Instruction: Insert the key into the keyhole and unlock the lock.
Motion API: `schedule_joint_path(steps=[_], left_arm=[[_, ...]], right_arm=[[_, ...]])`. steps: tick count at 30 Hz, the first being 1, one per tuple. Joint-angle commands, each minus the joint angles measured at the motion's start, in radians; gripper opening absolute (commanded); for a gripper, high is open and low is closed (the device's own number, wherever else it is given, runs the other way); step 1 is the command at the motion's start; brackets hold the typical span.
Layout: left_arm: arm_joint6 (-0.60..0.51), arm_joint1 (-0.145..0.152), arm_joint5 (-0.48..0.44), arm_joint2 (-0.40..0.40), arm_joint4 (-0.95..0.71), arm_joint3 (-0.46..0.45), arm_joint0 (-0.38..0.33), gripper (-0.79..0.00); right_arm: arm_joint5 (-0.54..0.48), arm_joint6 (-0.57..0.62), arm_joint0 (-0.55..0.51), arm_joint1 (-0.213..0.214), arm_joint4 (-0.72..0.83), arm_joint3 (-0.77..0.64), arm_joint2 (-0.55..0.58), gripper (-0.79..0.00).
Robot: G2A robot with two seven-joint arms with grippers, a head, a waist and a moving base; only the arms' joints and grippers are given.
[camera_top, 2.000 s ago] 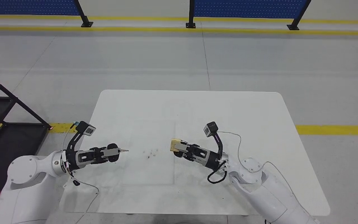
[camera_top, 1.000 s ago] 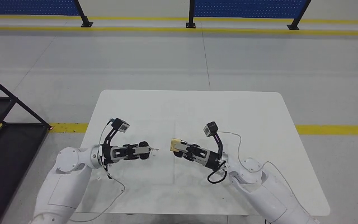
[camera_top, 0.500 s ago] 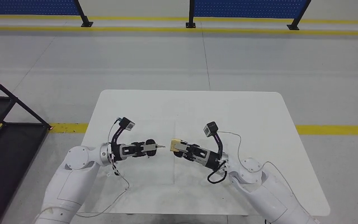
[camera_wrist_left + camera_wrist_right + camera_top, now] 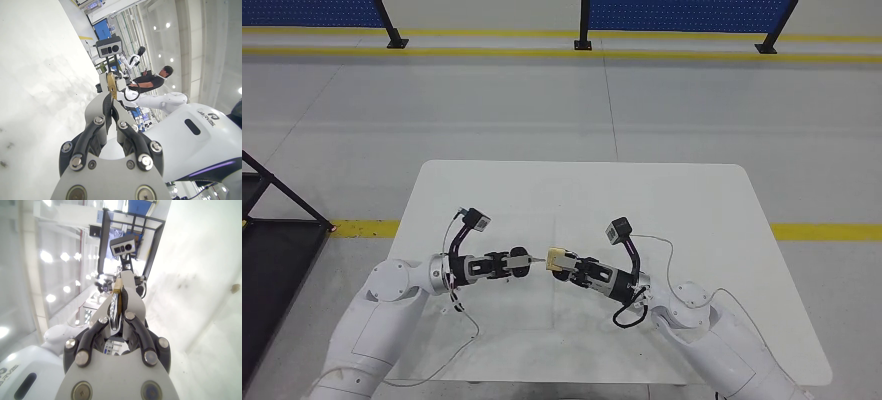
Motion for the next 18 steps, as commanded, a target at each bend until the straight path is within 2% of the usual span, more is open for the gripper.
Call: schedule_joint_path(steps=[1,18], left_arm=[[0.004,0.000,0.000,0.005,0.001,0.001,-0.002,-0.785],[0.031,0.003,-0.017,0.023,0.006,0.002,-0.008,-0.785]], right_arm=[[0.000,0.000,0.000,0.000,0.000,0.000,0.000,-0.785],[0.000,0.000,0.000,0.000,0.000,0.000,0.000,-0.785]])
